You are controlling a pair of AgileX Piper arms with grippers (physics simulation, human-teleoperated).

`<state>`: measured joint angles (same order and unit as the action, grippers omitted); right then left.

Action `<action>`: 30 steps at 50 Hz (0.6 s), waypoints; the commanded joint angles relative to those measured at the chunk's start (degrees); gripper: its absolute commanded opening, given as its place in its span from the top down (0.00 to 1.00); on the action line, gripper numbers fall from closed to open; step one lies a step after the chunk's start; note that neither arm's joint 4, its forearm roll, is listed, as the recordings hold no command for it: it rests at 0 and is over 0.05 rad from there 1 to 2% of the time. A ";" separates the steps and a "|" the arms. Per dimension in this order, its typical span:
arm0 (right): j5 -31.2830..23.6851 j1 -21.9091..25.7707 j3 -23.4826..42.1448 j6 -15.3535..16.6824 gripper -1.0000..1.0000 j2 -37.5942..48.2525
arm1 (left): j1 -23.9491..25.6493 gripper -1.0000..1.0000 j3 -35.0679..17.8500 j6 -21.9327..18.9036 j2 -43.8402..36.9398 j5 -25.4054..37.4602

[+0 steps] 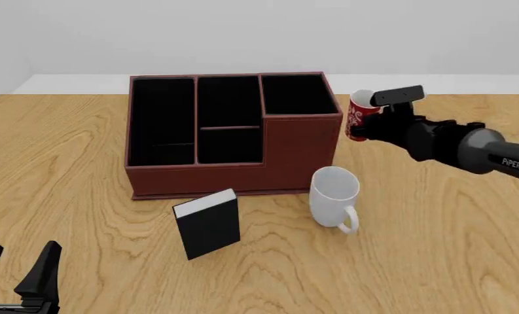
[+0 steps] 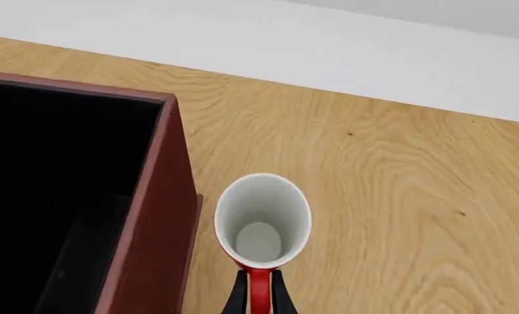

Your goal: Pick up the red mug and place it to the right of the caddy.

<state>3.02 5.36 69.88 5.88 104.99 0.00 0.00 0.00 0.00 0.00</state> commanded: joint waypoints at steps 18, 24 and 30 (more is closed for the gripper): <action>2.37 0.19 -1.04 -0.72 1.00 4.07 | 0.00 0.00 0.00 0.00 0.00 0.00; 2.77 0.20 -1.07 -0.64 1.00 5.04 | 0.00 0.00 0.00 0.00 0.00 0.00; 3.17 0.42 -1.14 -0.78 1.00 5.94 | 0.00 0.00 0.00 0.00 0.00 0.00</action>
<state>5.41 5.61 68.38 5.96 109.85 0.00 0.00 0.00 0.00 0.00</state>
